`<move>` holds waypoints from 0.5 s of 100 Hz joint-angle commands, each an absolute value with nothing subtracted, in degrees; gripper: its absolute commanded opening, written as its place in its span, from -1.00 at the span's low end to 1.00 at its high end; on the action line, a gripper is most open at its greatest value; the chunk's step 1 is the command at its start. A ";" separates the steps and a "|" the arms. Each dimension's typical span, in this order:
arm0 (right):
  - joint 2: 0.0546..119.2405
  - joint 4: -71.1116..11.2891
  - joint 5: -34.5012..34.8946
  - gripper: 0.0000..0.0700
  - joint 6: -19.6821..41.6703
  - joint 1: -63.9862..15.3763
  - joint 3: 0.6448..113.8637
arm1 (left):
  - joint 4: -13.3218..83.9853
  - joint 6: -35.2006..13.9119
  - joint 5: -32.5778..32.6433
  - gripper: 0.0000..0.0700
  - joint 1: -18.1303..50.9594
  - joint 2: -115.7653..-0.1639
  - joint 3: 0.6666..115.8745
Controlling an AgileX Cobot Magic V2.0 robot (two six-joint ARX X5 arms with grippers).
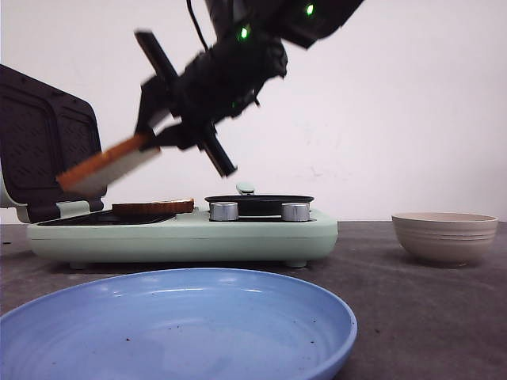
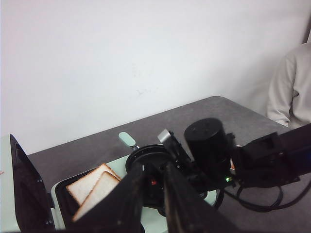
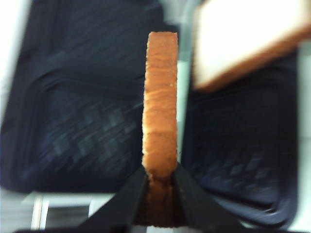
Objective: Make breakfast with bread and shrimp
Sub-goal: 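Carry the bread slice with the right gripper over the sandwich maker, then lay the bread on the second plate, release, and lift the right gripper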
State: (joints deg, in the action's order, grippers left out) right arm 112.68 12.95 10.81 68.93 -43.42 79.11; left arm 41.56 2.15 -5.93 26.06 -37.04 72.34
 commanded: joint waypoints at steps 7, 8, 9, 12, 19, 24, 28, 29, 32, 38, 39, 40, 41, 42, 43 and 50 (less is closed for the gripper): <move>115.48 17.39 10.63 -1.00 75.31 -43.97 80.49 | 41.23 1.91 -5.82 -1.00 26.57 -36.80 73.01; 115.63 17.69 10.66 -1.00 75.70 -43.97 80.49 | 41.23 1.91 -5.82 -1.00 26.61 -36.77 73.01; 115.77 17.91 10.66 -1.00 76.14 -43.97 80.49 | 41.23 1.93 -5.82 -1.00 26.68 -36.73 73.01; 115.85 18.04 10.68 -1.00 77.47 -43.97 80.49 | 41.21 1.93 -5.82 -1.00 26.83 -36.69 73.01; 116.31 18.09 10.13 -1.00 79.13 -44.25 80.49 | 41.17 2.07 -5.82 -1.00 27.18 -36.64 73.01; 116.68 18.33 10.00 -1.00 79.81 -44.64 80.49 | 41.19 2.09 -5.82 -1.00 27.42 -36.62 73.01; 116.79 18.33 10.07 -1.00 79.99 -44.77 80.49 | 41.15 2.09 -5.82 -1.00 27.55 -36.62 73.01; 116.88 18.33 10.04 -1.00 80.01 -44.84 80.49 | 41.17 2.09 -5.82 -1.00 27.59 -36.64 73.01; 117.03 18.33 10.02 -1.00 80.01 -45.10 80.49 | 41.15 2.13 -5.82 -1.00 27.70 -36.62 73.01; 117.34 18.48 10.02 -1.00 80.03 -45.39 80.49 | 41.17 2.13 -5.82 -1.00 28.05 -36.62 73.01; 117.36 18.50 10.00 -1.00 80.07 -45.43 80.49 | 41.17 2.13 -5.82 -1.00 28.12 -36.64 73.01; 117.36 18.48 10.00 -1.00 80.07 -45.45 80.49 | 41.17 2.13 -5.82 -1.00 28.16 -36.64 73.01; 117.38 18.46 10.00 -1.00 80.07 -45.45 80.49 | 41.17 2.13 -5.82 -1.00 28.21 -36.64 73.01; 117.40 18.44 10.00 -1.00 80.09 -45.45 80.49 | 41.17 2.13 -5.82 -1.00 28.25 -36.62 73.01; 117.43 18.44 10.00 -1.00 80.09 -45.45 80.49 | 41.17 2.11 -5.82 -1.00 28.27 -36.64 73.01; 117.67 18.41 9.63 -1.00 80.36 -45.52 80.49 | 41.17 2.11 -5.82 -1.00 28.40 -36.64 73.01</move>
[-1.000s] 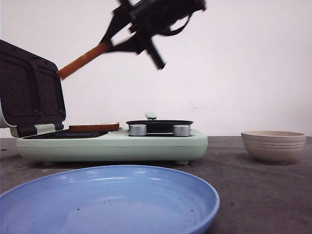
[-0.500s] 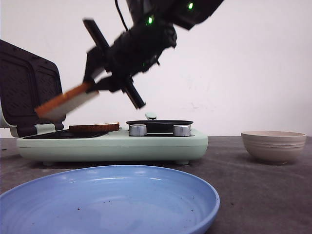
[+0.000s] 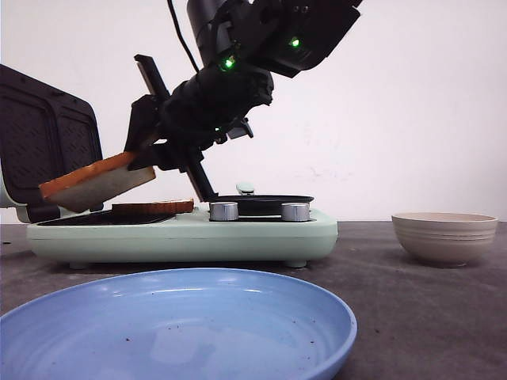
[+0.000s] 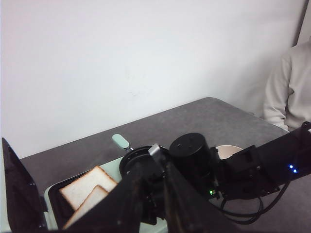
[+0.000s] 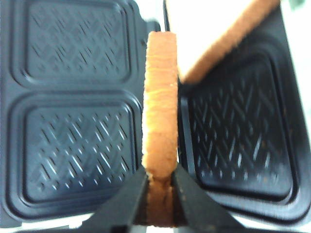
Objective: Make breakfast with bread and shrimp
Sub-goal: 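Lay the bread on the second plate, release, and lift the right gripper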
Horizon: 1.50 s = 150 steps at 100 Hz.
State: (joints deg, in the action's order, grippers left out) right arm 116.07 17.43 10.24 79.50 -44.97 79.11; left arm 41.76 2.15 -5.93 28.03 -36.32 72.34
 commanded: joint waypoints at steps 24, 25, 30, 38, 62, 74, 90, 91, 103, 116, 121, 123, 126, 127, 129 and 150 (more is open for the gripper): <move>118.41 18.31 7.44 -1.00 81.01 -45.56 80.49 | 41.19 2.09 -5.82 -1.00 28.42 -36.60 73.01; 118.41 18.31 7.44 -1.00 81.03 -45.56 80.49 | 41.19 2.09 -5.82 -1.00 28.42 -36.60 73.01; 118.43 18.11 7.42 -1.00 81.06 -45.56 80.49 | 41.19 2.07 -5.82 -1.00 28.42 -36.60 73.01; 118.45 17.69 7.44 -1.00 81.06 -45.58 80.49 | 41.21 2.04 -5.85 -1.00 28.42 -36.60 73.01; 118.50 16.21 8.12 0.40 80.23 -45.23 80.49 | 41.21 2.04 -5.82 -1.00 28.42 -36.58 73.01; 118.50 16.21 9.19 0.70 78.96 -45.10 80.49 | 41.21 2.07 -5.85 -1.00 28.42 -36.38 73.01; 118.26 16.01 11.66 0.71 77.60 -44.62 80.49 | 41.21 2.07 -5.82 -1.00 28.42 -35.73 73.01; 118.26 15.97 11.94 0.71 77.56 -44.58 80.49 | 41.21 2.07 -5.82 -1.00 28.42 -35.68 73.01; 117.56 13.52 13.41 0.72 76.31 -43.90 80.49 | 41.12 2.09 -5.82 -1.00 28.42 -35.29 73.01; 116.60 10.61 13.08 0.72 71.85 -42.98 80.53 | 41.06 2.07 -5.82 -1.00 28.42 -35.11 73.01; 116.09 9.41 13.08 0.72 70.26 -42.46 80.58 | 41.08 2.09 -5.80 -1.00 28.40 -35.11 73.01; 115.94 8.95 13.02 0.72 69.67 -42.24 80.60 | 41.08 2.09 -5.80 -1.00 28.40 -35.11 73.01; 115.72 8.64 12.99 0.72 68.75 -41.95 80.60 | 41.08 2.09 -5.80 -1.00 28.40 -35.11 73.01; 115.68 8.64 13.02 0.72 68.47 -41.85 80.60 | 41.08 2.07 -5.80 -1.00 28.40 -35.11 73.01; 115.55 8.69 13.06 0.72 67.79 -41.60 80.60 | 41.08 2.07 -5.80 -1.00 28.40 -35.11 73.01; 111.77 7.11 15.03 -0.86 52.01 -39.27 80.60 | 41.58 0.71 -5.37 -1.00 28.40 -35.14 73.01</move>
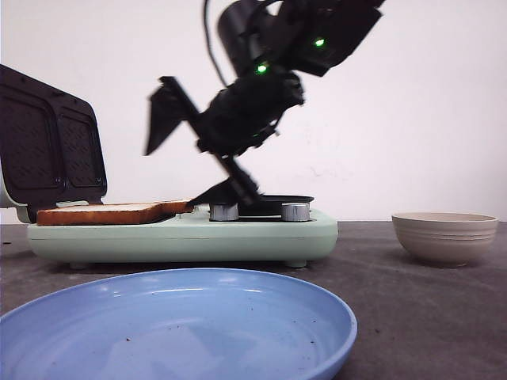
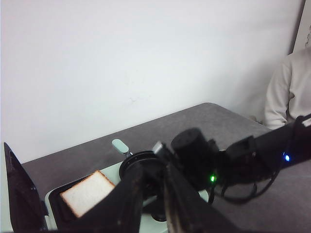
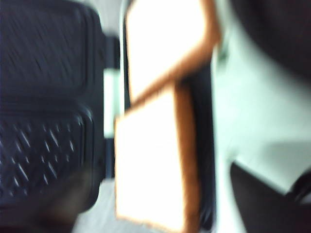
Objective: Make breakfast with bread and shrimp
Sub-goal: 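Lay the bread on the second plate, release, and lift the right gripper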
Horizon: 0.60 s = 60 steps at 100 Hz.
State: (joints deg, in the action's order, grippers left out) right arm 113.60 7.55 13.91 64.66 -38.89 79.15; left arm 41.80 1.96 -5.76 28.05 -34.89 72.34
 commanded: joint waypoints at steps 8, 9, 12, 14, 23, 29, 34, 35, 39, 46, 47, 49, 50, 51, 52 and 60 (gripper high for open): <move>108.42 1.96 13.15 -0.99 40.40 -39.22 80.60 | 42.85 -1.50 -5.39 -1.00 28.40 -35.20 73.01; 108.03 1.30 12.69 -0.99 39.03 -39.24 80.60 | 43.03 -1.74 -5.39 -1.00 28.40 -35.20 73.01; 106.69 -0.23 11.38 -0.99 35.09 -39.42 80.60 | 43.57 -2.26 -5.37 -1.00 28.40 -35.22 73.01; 105.71 -1.17 10.52 -0.99 32.62 -39.66 80.60 | 43.86 -2.37 -5.39 -1.00 28.40 -35.22 73.01; 101.12 -3.27 6.13 -0.99 23.77 -40.97 80.58 | 44.27 -2.44 -5.37 -1.00 28.40 -35.24 73.01; 97.62 -4.08 4.08 -0.99 18.70 -41.69 80.58 | 44.12 -2.46 -5.32 -1.00 28.40 -35.24 73.01; 94.61 -5.21 2.07 -0.99 15.11 -42.24 80.53 | 44.14 -2.46 -4.82 -1.00 28.40 -35.24 72.99; 94.04 -5.43 1.63 -0.99 14.41 -42.33 80.51 | 44.18 -2.46 -4.58 -1.00 28.40 -35.24 72.99; 91.64 -6.48 -0.10 -0.99 12.05 -42.59 80.20 | 44.25 -2.46 -3.57 -1.00 28.40 -35.24 72.99; 86.91 -6.79 -2.79 -0.99 10.26 -42.46 77.93 | 44.21 -2.48 -2.04 -1.00 28.40 -35.53 72.97; 86.17 -6.66 -3.09 -0.99 10.26 -42.37 77.36 | 44.21 -2.48 -1.85 -1.00 28.40 -35.55 72.97; 84.68 -6.11 -3.51 -0.99 10.26 -42.11 76.09 | 44.21 -2.50 -1.43 -1.00 28.40 -35.55 72.95; 83.88 -5.85 -3.57 -0.99 10.26 -41.95 75.35 | 44.23 -2.50 -1.28 -1.00 28.40 -35.55 72.95; 82.98 -5.54 -3.62 -0.99 10.26 -41.76 74.56 | 44.23 -2.52 -1.19 -1.00 28.40 -35.55 72.93; 82.08 -5.17 -3.77 -0.99 10.26 -41.54 73.71 | 44.23 -2.52 -1.13 -1.00 28.40 -35.55 72.90; 74.30 -1.21 -4.84 -0.99 9.80 -39.38 65.28 | 44.21 -2.50 -0.80 -1.00 28.40 -35.57 72.66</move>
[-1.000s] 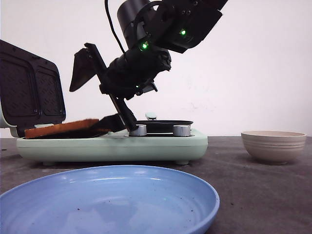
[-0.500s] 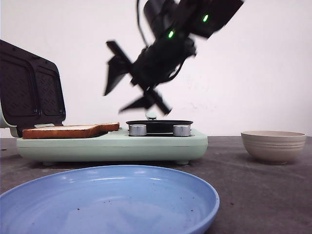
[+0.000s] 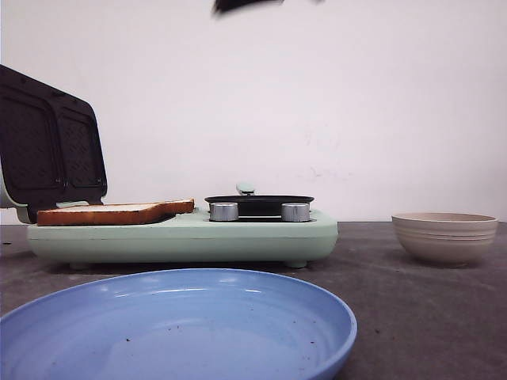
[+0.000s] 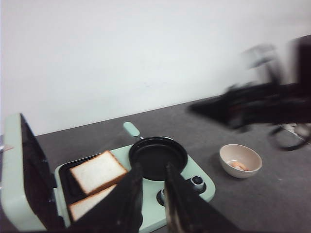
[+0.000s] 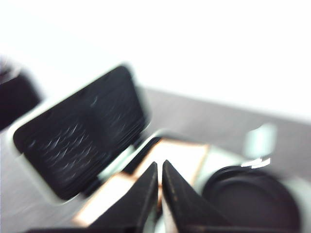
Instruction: Make breakfast with bread and shrimp
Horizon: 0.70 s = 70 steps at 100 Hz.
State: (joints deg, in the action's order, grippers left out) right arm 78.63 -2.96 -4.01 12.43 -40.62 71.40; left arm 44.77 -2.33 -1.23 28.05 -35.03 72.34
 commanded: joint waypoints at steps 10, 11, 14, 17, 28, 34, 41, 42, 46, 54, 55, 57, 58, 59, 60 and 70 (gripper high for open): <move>63.70 1.08 -4.49 -0.99 9.39 -36.07 54.48 | 44.21 -2.50 0.27 -1.00 28.40 -35.62 72.05; 62.65 1.08 -4.49 -0.99 9.37 -35.73 53.54 | 44.23 -2.50 0.47 -1.00 28.40 -35.62 71.99; 59.46 0.93 -4.34 -0.99 9.15 -34.72 50.96 | 44.23 -2.46 1.08 -1.00 28.40 -35.62 71.75; 56.42 0.60 -3.92 -0.99 8.86 -33.82 48.69 | 44.18 -2.46 1.76 -1.00 28.40 -35.62 71.46; 46.54 -3.20 -3.01 -0.99 8.14 -31.27 43.57 | 44.10 -1.89 4.45 -1.00 28.40 -36.16 70.08; 42.15 -7.07 -3.03 -0.99 6.85 -30.44 42.87 | 44.07 -1.89 6.81 -1.00 28.40 -36.82 69.10; 37.60 -10.92 -3.05 -0.99 4.47 -29.98 42.83 | 44.01 -1.98 9.08 -1.00 28.36 -37.85 67.96; 36.99 -11.33 -3.05 -0.99 4.05 -29.91 42.83 | 43.99 -1.98 9.28 -1.00 28.36 -38.02 67.81; 34.59 -12.67 -3.05 -0.99 2.48 -29.80 42.83 | 43.79 -1.98 9.43 -1.00 28.34 -38.79 67.31; 29.95 -13.96 -3.09 -0.99 -0.34 -29.76 42.81 | 42.94 -2.26 9.41 -1.00 28.36 -40.66 66.87; 29.39 -14.09 -3.14 -0.99 -0.60 -29.74 42.81 | 42.70 -2.28 9.41 -1.00 28.36 -40.93 66.85; 28.29 -14.33 -3.20 -0.99 -1.02 -29.65 42.81 | 42.19 -2.33 9.41 -1.00 28.36 -41.47 66.81; 26.72 -14.68 -3.38 -0.99 -1.50 -29.45 42.81 | 41.06 -2.31 9.41 -1.00 28.36 -42.35 66.78; 26.50 -14.72 -3.40 -0.99 -1.58 -29.41 42.78 | 40.91 -2.28 9.41 -1.00 28.36 -42.44 66.78; 26.04 -14.81 -3.44 -0.99 -1.72 -29.34 42.78 | 40.77 -2.28 9.43 -1.00 28.36 -42.54 66.78; 22.87 -16.60 -3.75 -0.99 -2.24 -28.58 42.78 | 36.84 -0.05 9.69 -1.00 28.23 -44.69 66.78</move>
State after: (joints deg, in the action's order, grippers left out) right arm 24.18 -15.75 -3.27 -0.16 -28.88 42.17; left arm 39.83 -2.22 9.15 28.03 -43.79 66.02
